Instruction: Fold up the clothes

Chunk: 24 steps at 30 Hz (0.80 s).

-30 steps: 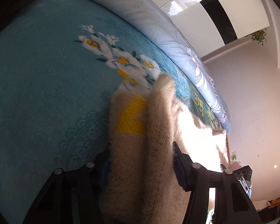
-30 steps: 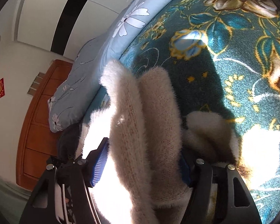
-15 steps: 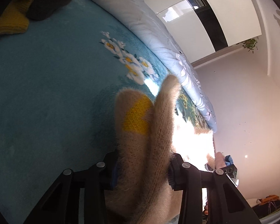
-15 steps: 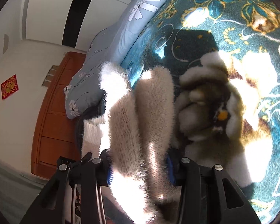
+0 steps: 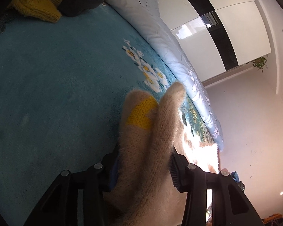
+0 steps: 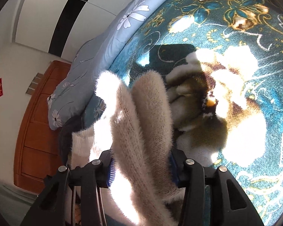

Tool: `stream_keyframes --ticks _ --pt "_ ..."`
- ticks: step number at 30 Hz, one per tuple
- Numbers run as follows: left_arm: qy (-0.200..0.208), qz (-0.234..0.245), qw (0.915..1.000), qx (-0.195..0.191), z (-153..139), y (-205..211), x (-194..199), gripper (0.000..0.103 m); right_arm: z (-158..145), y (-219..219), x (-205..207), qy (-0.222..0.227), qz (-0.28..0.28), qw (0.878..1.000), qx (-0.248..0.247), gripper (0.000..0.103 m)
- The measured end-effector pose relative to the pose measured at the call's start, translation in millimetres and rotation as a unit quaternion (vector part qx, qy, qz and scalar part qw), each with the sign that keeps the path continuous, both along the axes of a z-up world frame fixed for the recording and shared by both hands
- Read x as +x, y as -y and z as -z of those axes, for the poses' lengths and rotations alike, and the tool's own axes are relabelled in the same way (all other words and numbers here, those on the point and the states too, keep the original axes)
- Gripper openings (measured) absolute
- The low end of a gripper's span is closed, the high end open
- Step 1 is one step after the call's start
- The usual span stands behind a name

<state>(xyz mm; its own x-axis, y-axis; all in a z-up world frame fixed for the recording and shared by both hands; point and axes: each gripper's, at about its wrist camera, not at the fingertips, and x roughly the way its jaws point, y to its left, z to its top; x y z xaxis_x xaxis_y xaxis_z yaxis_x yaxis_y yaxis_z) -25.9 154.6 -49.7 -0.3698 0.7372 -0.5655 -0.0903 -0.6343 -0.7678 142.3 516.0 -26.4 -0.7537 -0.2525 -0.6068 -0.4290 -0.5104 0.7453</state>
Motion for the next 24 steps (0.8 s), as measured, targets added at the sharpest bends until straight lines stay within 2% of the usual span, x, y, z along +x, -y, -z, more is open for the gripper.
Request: stream_keyframes --ticks 4,8,11,13,15,18,21,23,24 --pt "-0.01 -0.009 0.9998 -0.014 -9.8 10.3 2.0 0.052 -7.2 3.6 -1.8 0.026 0.012 0.999 0.028 0.054" --pt "-0.029 -0.035 0.9989 -0.012 -26.1 28.3 6.2 0.057 -23.5 5.1 -2.1 0.073 0.05 0.992 0.085 0.058" --pt "-0.05 -0.027 0.998 -0.027 -39.5 29.1 12.7 0.059 -46.9 6.2 -11.5 0.066 0.065 0.986 0.136 0.058" --pt "-0.071 0.002 0.9957 -0.059 -50.1 19.8 12.9 0.059 -63.0 7.4 -31.7 0.055 0.038 0.985 0.159 0.058" --pt "-0.094 0.036 0.9897 -0.101 -61.2 5.2 9.9 0.059 -80.1 8.5 -52.1 0.043 0.01 0.981 0.188 0.058" --pt "-0.132 0.071 0.9753 -0.162 -76.5 -25.0 -0.6 0.06 -101.1 7.0 -73.0 0.017 -0.022 0.973 0.23 0.058" --pt "-0.138 0.113 0.9677 -0.178 -75.8 -36.6 -17.6 0.06 -95.3 3.1 -69.1 -0.008 -0.033 0.964 0.262 0.058" --pt "-0.139 0.142 0.9607 -0.194 -73.3 -47.9 -31.8 0.06 -88.2 -2.0 -64.8 0.004 -0.034 0.96 0.279 0.058" --pt "-0.141 0.154 0.9539 -0.216 -70.4 -60.9 -38.1 0.06 -84.6 -4.6 -62.7 0.01 -0.035 0.957 0.288 0.058"
